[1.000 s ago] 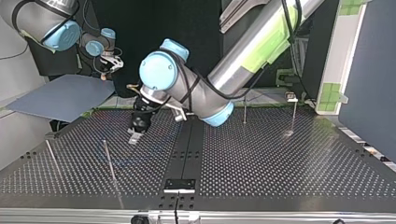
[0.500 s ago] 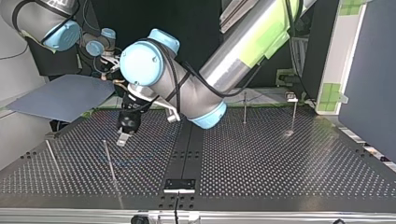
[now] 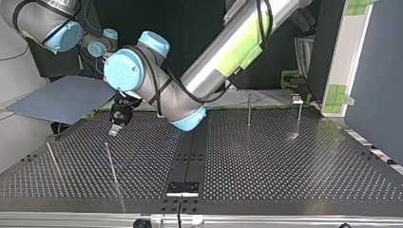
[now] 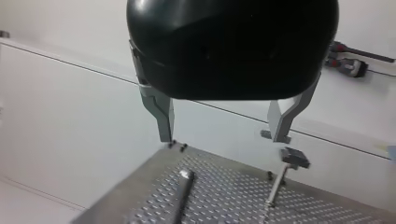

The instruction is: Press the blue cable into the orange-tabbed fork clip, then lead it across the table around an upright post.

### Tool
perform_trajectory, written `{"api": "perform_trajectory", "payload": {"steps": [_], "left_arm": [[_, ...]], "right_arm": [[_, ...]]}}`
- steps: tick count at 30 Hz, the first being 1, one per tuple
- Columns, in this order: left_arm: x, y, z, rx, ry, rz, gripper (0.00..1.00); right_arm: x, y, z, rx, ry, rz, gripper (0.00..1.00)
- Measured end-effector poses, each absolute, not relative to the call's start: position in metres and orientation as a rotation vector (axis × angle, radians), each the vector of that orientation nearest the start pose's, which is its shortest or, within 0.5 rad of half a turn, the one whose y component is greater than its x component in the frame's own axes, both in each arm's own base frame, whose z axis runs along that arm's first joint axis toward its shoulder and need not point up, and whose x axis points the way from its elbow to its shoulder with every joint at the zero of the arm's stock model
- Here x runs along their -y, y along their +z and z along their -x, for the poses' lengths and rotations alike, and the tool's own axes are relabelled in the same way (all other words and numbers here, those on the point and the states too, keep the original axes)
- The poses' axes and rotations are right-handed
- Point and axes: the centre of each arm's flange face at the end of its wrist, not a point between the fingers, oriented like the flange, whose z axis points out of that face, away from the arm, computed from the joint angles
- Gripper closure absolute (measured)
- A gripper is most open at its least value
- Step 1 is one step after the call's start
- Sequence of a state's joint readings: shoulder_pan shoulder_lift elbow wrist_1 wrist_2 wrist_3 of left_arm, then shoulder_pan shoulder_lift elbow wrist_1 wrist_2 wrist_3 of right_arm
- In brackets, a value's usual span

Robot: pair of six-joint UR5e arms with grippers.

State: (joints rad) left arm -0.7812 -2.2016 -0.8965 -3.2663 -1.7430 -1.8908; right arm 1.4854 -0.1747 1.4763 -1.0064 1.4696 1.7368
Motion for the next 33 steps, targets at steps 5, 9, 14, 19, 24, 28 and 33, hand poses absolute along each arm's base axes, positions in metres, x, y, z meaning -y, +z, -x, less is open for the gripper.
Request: {"api": "perform_trajectory", "payload": {"steps": [5, 9, 14, 19, 24, 28, 33], "left_arm": [[0.605, 0.402, -0.446, -1.719, -0.677, -0.263, 0.01], [0.607, 0.408, -0.445, -1.728, -0.670, -0.263, 0.01], [0.611, 0.425, -0.436, -1.727, -0.656, -0.265, 0.01], [0.613, 0.440, -0.427, -1.725, -0.644, -0.263, 0.01], [0.614, 0.456, -0.421, -1.724, -0.644, -0.264, 0.01], [0.610, 0.469, -0.421, -1.724, -0.628, -0.248, 0.01], [0.605, 0.486, -0.419, -1.724, -0.612, -0.232, 0.01]], "right_arm": [[0.598, -0.266, -0.094, 1.577, 1.192, -1.323, 1.00], [0.598, -0.266, -0.094, 1.577, 1.192, -1.324, 1.00], [0.598, -0.266, -0.095, 1.577, 1.193, -1.325, 1.00], [0.598, -0.266, -0.096, 1.577, 1.194, -1.326, 1.00], [0.598, -0.266, -0.096, 1.577, 1.194, -1.327, 1.00], [0.598, -0.266, -0.096, 1.577, 1.195, -1.327, 1.00], [0.598, -0.266, -0.097, 1.577, 1.196, -1.327, 1.00]]}}
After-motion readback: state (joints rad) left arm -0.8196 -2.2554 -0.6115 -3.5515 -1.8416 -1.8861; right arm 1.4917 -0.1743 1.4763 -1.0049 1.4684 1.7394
